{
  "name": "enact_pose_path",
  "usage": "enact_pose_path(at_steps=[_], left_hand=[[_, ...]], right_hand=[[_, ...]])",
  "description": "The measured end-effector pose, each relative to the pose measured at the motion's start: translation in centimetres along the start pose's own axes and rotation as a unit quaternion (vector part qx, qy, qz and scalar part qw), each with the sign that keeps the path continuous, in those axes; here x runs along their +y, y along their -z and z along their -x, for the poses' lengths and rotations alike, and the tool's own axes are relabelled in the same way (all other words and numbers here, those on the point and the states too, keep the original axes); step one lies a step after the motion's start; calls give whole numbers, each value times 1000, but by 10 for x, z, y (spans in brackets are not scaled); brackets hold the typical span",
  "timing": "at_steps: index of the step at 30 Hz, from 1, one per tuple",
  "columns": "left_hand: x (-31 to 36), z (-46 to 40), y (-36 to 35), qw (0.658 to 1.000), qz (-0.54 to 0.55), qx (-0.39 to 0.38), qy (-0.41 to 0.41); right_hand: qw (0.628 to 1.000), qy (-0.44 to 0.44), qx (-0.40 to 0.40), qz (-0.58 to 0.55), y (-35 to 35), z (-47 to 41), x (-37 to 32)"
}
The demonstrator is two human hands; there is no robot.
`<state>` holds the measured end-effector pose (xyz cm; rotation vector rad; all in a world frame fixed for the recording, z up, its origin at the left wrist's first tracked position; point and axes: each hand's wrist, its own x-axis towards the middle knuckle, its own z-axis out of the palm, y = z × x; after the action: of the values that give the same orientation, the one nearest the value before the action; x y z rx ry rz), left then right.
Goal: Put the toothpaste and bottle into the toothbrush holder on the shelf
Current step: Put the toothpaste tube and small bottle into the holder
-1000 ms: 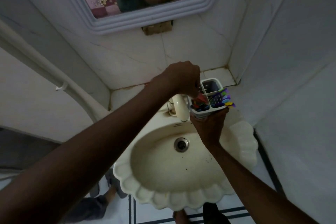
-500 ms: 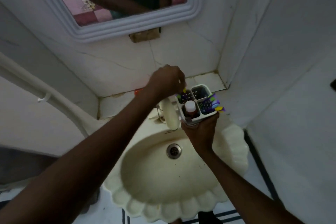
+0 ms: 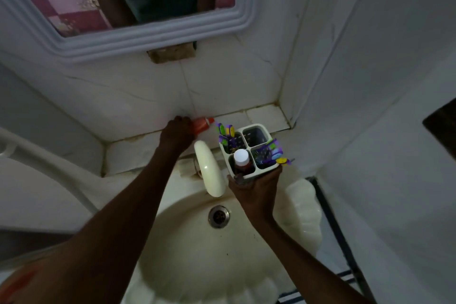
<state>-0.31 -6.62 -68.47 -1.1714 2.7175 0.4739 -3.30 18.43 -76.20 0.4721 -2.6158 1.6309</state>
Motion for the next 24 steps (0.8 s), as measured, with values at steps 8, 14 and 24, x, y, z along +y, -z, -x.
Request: enact_pose_path(at_steps=[8, 14, 24], left_hand=[[14, -5, 8, 997, 73, 22, 12], [41, 0, 80, 990, 103, 36, -88], [153, 45, 145, 926, -179, 6, -332]], right_hand=[[1000, -18, -3, -15, 0, 0, -2], [999, -24, -6, -33, 3, -1, -2], [999, -21, -19, -45, 8, -1, -11]])
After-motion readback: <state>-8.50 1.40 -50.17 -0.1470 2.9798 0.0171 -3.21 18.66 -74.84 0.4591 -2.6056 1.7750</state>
